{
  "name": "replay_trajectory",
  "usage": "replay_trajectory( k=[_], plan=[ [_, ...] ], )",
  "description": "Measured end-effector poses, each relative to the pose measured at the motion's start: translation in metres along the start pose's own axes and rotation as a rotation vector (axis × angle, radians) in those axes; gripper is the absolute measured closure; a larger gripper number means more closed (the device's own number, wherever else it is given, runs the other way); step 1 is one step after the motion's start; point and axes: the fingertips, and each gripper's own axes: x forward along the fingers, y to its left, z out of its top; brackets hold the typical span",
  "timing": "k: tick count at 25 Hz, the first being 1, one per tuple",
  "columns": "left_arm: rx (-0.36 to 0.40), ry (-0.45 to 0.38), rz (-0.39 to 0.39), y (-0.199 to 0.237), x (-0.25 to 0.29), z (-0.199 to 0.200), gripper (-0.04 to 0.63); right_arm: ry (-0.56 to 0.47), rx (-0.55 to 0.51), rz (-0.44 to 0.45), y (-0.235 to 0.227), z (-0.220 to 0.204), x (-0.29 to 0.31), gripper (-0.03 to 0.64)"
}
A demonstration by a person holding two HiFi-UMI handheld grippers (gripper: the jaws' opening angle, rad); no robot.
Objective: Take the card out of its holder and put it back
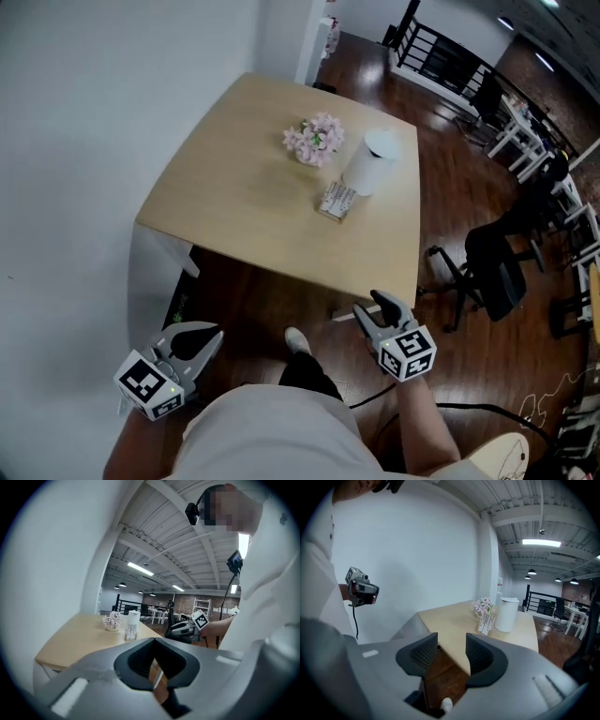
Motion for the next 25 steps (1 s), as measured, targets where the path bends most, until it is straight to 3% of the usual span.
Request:
replay_trajectory(
  k=[6, 11, 18, 25],
  plan=[
    [-0.005, 0.033, -0.133, -0.045, -0.018, -0.031, 0.591, 0.013, 0.061, -0.08, 0.077, -0.037, -0.094, 0.433],
    [-0.019, 0.064, -0.201, -0.075, -0.024, -0.056, 0.591, 0.035, 0.04, -0.058, 0.12, -0.046, -0.128, 0.434],
    [0.018, 0.059, -0.266, -0.118, -0.01, -0.052, 0.591, 0.008, -0.066, -0.042, 0.152, -0.044, -0.161, 0.439],
    [0.061, 0.063, -0.347, -0.18, 0.015, -0.049, 0.591, -0.01, -0.069, -0.056, 0.154, -0.06, -0.212, 0.442]
  ],
)
